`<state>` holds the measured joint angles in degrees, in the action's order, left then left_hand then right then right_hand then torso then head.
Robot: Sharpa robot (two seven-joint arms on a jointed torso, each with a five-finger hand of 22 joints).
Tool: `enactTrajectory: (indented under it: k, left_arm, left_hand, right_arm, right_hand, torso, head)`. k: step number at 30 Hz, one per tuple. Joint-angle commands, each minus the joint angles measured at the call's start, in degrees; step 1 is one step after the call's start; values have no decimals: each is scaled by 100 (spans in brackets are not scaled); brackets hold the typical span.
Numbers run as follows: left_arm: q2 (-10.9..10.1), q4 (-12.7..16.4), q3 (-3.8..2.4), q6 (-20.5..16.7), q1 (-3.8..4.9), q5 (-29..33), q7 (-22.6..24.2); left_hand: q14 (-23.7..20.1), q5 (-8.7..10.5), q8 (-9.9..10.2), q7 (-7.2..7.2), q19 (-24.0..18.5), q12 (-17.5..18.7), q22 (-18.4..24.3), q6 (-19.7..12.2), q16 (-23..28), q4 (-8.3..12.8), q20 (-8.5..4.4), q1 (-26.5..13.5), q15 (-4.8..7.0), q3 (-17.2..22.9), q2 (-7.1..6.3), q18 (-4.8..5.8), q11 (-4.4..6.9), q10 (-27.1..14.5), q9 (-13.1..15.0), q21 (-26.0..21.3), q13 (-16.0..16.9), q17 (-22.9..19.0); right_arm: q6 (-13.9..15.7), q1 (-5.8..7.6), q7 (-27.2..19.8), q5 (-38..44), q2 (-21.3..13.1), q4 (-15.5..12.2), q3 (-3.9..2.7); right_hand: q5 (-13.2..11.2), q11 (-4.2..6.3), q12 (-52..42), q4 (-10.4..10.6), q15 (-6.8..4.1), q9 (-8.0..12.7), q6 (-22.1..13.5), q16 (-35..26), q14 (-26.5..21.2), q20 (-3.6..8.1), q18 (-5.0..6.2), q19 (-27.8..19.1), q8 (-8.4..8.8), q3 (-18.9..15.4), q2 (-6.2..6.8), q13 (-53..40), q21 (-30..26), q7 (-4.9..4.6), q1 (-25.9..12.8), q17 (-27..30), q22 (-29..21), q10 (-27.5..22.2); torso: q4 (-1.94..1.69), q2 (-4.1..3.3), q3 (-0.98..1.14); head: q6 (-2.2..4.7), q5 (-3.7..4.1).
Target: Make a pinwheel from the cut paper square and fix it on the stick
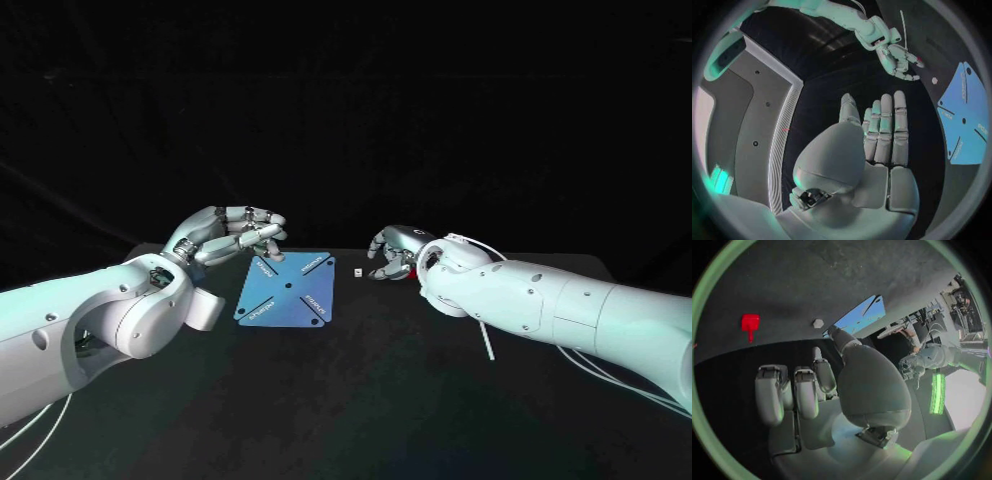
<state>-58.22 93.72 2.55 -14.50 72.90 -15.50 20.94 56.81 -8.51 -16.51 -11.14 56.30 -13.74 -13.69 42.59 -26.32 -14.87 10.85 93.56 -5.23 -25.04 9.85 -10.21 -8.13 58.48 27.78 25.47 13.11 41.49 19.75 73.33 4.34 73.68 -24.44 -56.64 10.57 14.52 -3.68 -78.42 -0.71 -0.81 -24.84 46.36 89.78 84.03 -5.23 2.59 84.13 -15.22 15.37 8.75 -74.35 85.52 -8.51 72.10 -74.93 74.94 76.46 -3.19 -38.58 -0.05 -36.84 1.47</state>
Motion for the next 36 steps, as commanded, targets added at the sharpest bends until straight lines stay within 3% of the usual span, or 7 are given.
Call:
enactTrajectory:
  k: [1, 16, 25, 32, 36]
  left_arm:
    - [-15, 59, -1, 98, 34, 320, 164]
    - [-91, 250, -3, 68, 126, 350, 120]
    - [-117, 292, -3, 58, 157, 348, 81]
    - [-116, 286, -3, 60, 167, 347, 44]
    - [-116, 284, -3, 66, 170, 344, 21]
  left_hand:
    - [27, 17, 22, -57, 8, 28, 6, -29, 23, 41, 11, -17, 18, -111, 50, -5, -6, 49, -6, -38, -7, -9]
    - [35, 15, 22, -58, 14, 32, 9, -36, 28, 41, 11, -21, 18, -112, 49, -6, -7, 49, -8, -42, -11, -15]
    - [37, 14, 22, -59, 15, 33, 10, -37, 29, 41, 12, -22, 18, -112, 49, -6, -7, 49, -8, -43, -11, -17]
    - [44, 11, 22, -59, 20, 35, 12, -42, 32, 43, 12, -22, 18, -111, 50, -7, -7, 49, -9, -46, -14, -21]
    - [48, 10, 22, -60, 23, 36, 13, -45, 33, 44, 12, -22, 18, -111, 50, -7, -7, 50, -9, -48, -15, -23]
  right_arm:
    - [-224, -20, 35, -31, 63, 68, -1]
    - [-123, -48, 47, 82, 271, 392, -2]
    - [79, -45, -4, 104, 288, 394, -6]
    - [49, -37, -25, 104, 319, 418, -13]
    - [54, -36, -31, 104, 328, 445, -14]
  right_hand:
    - [-33, -6, -31, 8, 46, 10, 39, 22, 597, -47, -109, 286, 30, 50, 24, -20, 27, 6, 9, -1507, 904, 45]
    - [-149, -20, -88, -49, 61, 69, 77, 22, 597, -63, -138, 346, 125, 397, 58, -82, 116, -10, 3, -1507, 1033, 115]
    - [-230, -27, -127, -56, 68, 97, 86, 22, 597, -69, -148, 367, 170, 553, 81, -130, 146, -18, -42, -1507, 1079, 162]
    - [-283, -28, -160, -56, 70, 115, 129, 22, 597, -73, -158, 386, 194, 717, 72, -168, 174, -20, -79, -1507, 1120, 201]
    - [-362, -28, -175, -61, 72, 135, 173, 22, 597, -76, -161, 392, 219, 902, 65, -186, 185, -23, -111, -1507, 1137, 217]
  torso:
    - [-57, -86, 4]
    - [-166, -256, -16]
    - [-196, -316, -26]
    - [-229, -347, -25]
    - [-222, -342, -22]
  head:
    - [-7, 29]
    - [21, 79]
    - [29, 75]
    - [23, 92]
    - [9, 76]
